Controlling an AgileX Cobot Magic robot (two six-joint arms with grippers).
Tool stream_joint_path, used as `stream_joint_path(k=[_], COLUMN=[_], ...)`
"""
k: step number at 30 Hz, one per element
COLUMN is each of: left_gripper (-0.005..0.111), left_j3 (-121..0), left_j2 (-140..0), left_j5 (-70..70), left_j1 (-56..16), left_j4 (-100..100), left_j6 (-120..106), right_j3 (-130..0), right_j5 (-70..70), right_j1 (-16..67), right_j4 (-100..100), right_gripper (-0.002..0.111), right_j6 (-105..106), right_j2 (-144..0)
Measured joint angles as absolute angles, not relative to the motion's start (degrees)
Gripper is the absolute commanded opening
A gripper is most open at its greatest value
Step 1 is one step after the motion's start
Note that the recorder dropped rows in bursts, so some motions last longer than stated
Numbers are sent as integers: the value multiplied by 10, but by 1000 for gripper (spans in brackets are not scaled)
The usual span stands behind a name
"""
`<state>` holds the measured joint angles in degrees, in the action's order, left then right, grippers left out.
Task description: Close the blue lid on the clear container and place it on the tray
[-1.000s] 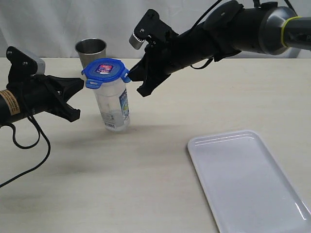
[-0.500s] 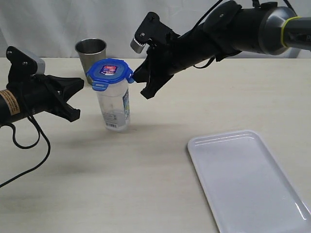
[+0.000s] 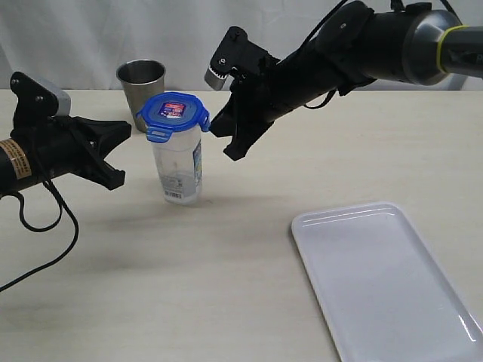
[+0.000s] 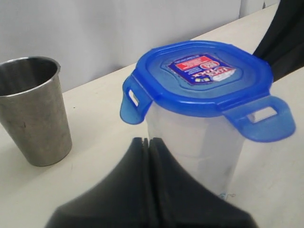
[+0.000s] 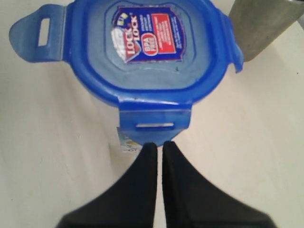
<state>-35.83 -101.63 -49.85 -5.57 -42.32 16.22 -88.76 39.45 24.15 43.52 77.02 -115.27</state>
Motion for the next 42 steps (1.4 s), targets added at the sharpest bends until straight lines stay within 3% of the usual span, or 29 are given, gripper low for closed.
stream_joint_path(k=[13, 42], left_gripper=[0, 0], left_j3=[-358, -358], left_j2=[-1016, -1016], left_j5=[-498, -502], left_j1=[-56, -56], left_j4=[-433, -463], left_j6=[164, 180], right_j3=[-888, -888], right_j5=[311, 363], right_j1=[241, 241], right_j4=[434, 359], right_gripper=[4, 4], right_j6=[762, 697], right_j2=[-1151, -1161])
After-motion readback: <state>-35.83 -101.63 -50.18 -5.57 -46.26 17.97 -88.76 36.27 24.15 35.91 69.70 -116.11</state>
